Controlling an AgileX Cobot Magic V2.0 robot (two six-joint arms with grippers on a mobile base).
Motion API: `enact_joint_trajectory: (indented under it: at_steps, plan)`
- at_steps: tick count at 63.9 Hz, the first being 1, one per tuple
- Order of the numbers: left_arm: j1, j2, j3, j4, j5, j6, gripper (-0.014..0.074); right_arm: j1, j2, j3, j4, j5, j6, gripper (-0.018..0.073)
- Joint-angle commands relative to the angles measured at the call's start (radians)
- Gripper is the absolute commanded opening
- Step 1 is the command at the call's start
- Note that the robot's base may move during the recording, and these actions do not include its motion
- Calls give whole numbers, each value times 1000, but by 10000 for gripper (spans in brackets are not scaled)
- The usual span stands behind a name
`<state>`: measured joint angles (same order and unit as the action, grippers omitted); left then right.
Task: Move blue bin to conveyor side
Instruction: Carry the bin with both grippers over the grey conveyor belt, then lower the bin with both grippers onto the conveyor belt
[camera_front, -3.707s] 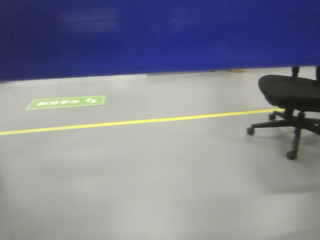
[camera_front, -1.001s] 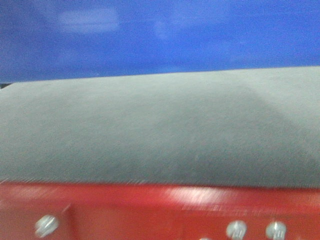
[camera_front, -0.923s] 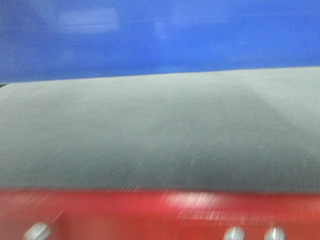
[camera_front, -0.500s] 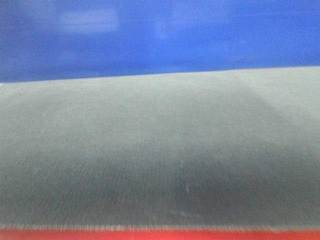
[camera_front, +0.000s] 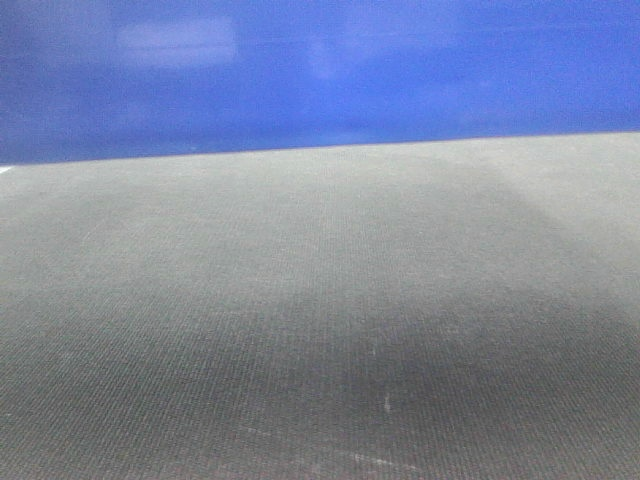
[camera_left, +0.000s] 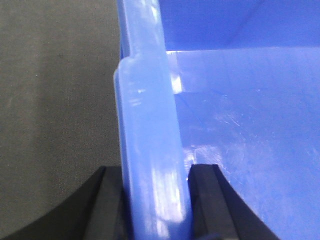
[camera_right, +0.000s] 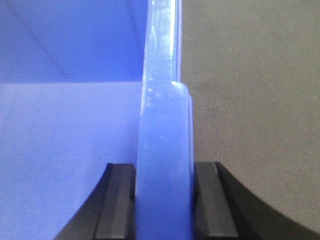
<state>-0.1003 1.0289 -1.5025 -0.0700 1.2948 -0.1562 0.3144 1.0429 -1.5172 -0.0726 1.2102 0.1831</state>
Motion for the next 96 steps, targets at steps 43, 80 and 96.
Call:
enact_joint_trajectory:
  at_steps: [43,80,96]
  plan:
    - [-4,-18,-13,14,-74,20,-17,-4,-19,-16,-64,-97,-8,-88]
    - [-4,-2,36,14,-118,20,-17,-4,-15,50,-64,-98,12,-88]
    - [-4,8,208,14,-347,20,-17,-4,-13,256,-64,-320,70,-88]
